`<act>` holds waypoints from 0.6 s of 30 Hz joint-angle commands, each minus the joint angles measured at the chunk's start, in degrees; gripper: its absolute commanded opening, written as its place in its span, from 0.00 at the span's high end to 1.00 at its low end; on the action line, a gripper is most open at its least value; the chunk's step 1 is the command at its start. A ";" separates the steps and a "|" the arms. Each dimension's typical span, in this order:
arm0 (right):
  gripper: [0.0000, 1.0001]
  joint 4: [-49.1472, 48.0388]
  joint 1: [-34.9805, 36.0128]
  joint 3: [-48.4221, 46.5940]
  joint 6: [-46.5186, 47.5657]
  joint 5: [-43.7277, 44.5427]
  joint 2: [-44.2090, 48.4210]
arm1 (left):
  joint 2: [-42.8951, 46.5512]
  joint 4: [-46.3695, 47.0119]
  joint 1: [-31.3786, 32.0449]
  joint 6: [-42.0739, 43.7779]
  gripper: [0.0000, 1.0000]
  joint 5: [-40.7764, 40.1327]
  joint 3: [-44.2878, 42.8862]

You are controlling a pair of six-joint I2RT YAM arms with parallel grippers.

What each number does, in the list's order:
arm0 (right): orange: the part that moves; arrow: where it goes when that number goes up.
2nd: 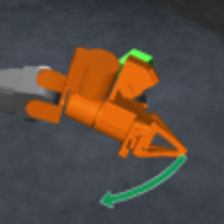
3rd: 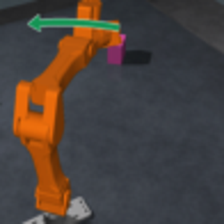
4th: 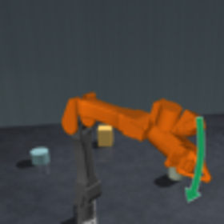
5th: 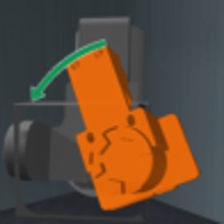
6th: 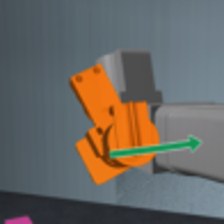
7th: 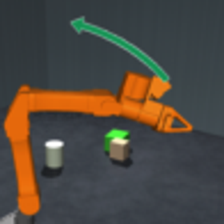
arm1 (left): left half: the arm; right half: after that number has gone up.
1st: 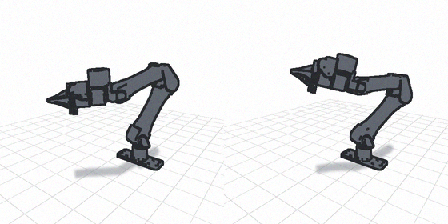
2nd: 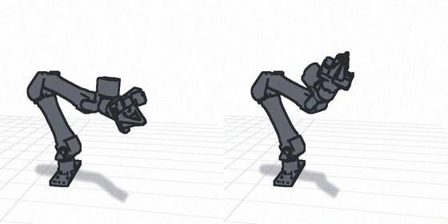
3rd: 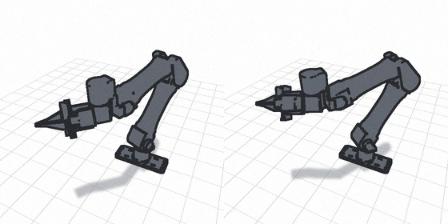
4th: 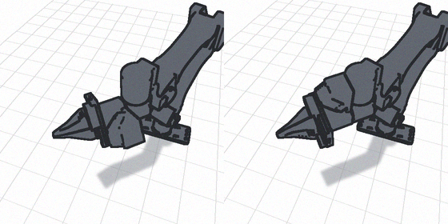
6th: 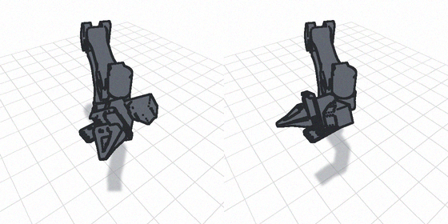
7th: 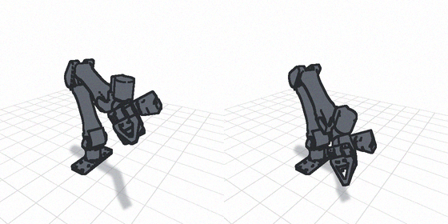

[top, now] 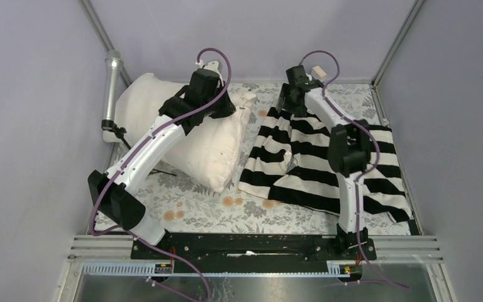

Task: Put the pillow into the pillowcase
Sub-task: Stuff the pillow into the pillowcase.

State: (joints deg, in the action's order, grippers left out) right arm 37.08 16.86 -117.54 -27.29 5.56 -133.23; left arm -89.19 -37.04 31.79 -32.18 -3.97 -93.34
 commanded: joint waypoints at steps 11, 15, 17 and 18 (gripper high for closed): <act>0.51 -11.25 1.51 42.01 -4.55 2.76 30.61 | -5.45 11.19 6.38 -0.15 1.00 6.08 -7.76; 0.49 -13.31 1.78 47.78 -4.36 1.51 32.33 | -9.09 12.17 8.91 -0.57 1.00 6.25 -11.45; 0.48 -15.23 2.10 50.46 -4.08 1.07 32.48 | -10.59 13.42 9.75 -1.17 1.00 6.56 -12.29; 0.48 -15.97 2.20 50.98 -4.03 0.71 32.32 | -11.25 14.50 10.02 -1.59 1.00 7.54 -12.44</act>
State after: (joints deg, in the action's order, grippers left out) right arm 26.65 18.17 -68.20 -30.94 7.60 -103.26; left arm -100.07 -33.19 39.97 -32.03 -0.91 -100.71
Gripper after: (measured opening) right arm 0.512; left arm 0.047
